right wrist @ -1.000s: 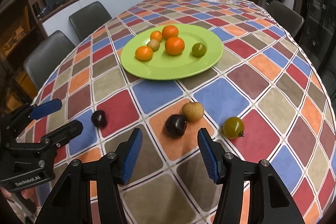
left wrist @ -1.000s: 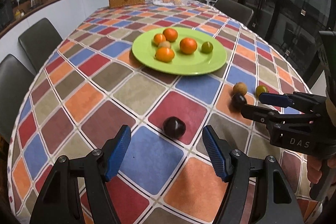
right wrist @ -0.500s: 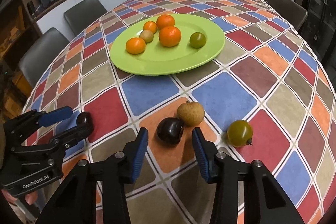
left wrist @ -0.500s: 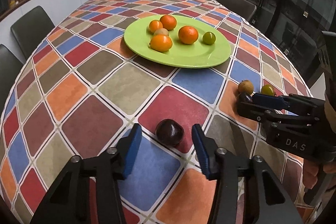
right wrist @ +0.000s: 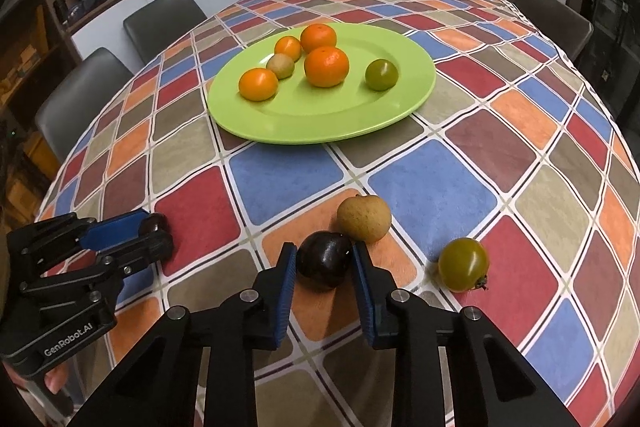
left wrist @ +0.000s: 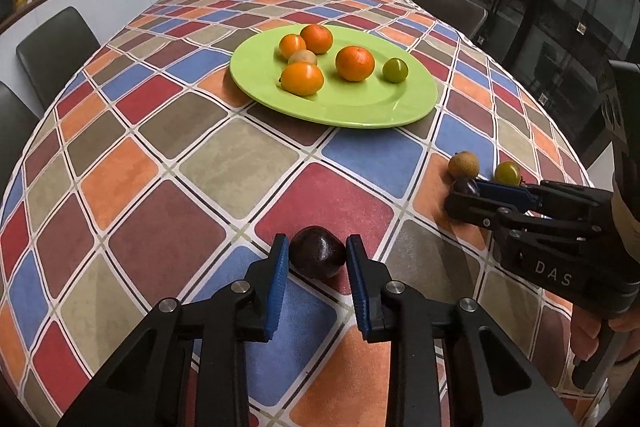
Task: Organize fruits
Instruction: 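Carry both dark plums onto the green plate and open both grippers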
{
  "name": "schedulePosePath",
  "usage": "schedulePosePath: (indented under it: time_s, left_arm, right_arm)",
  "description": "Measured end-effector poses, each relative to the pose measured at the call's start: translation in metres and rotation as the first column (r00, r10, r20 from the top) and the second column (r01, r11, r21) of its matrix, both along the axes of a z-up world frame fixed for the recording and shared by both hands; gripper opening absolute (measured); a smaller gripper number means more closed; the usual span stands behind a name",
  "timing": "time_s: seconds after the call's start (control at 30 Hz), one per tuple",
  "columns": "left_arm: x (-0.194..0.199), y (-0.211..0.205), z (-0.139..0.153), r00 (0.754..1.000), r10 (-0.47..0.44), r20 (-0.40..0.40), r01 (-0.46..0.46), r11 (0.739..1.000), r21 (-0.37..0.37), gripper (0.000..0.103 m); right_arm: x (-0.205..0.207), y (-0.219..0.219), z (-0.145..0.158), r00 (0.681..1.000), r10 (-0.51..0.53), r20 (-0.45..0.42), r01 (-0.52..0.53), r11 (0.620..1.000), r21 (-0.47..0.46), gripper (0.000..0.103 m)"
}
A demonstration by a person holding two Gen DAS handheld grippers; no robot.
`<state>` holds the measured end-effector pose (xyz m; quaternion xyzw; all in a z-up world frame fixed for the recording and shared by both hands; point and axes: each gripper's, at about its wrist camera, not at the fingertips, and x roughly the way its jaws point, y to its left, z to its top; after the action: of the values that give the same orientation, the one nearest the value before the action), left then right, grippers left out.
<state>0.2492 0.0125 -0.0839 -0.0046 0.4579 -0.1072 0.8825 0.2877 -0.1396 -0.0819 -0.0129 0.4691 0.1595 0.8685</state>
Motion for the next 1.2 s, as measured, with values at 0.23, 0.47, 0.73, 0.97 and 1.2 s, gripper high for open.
schedulePosePath:
  time_s: [0.23,0.47,0.73,0.97,1.2]
  left_arm:
    - [-0.01,-0.002,0.016,0.999,-0.004,0.036,0.005,1.0,-0.015,0.029]
    - [-0.019,-0.009,0.042,0.995,-0.018,0.098,0.02,0.999,-0.025,0.029]
    - [-0.017,-0.019,0.067,0.986,-0.032,0.162,0.037,0.999,-0.025,0.029]
    - [0.0,-0.026,0.081,0.98,-0.036,0.195,0.043,0.999,-0.033,0.029]
    - [0.024,-0.03,0.086,0.978,-0.04,0.206,0.053,0.997,-0.058,0.029]
  right_arm:
    - [-0.013,-0.003,0.013,1.0,0.018,0.023,-0.019,0.999,0.027,0.029]
    - [-0.024,-0.007,0.037,0.996,0.032,0.078,-0.037,0.998,0.055,0.029]
    - [-0.027,-0.014,0.064,0.989,0.04,0.142,-0.052,0.995,0.081,0.029]
    - [-0.011,-0.02,0.073,0.987,0.048,0.154,-0.061,0.995,0.082,0.028]
    - [0.014,-0.021,0.078,0.985,0.068,0.161,-0.081,0.994,0.074,0.028]
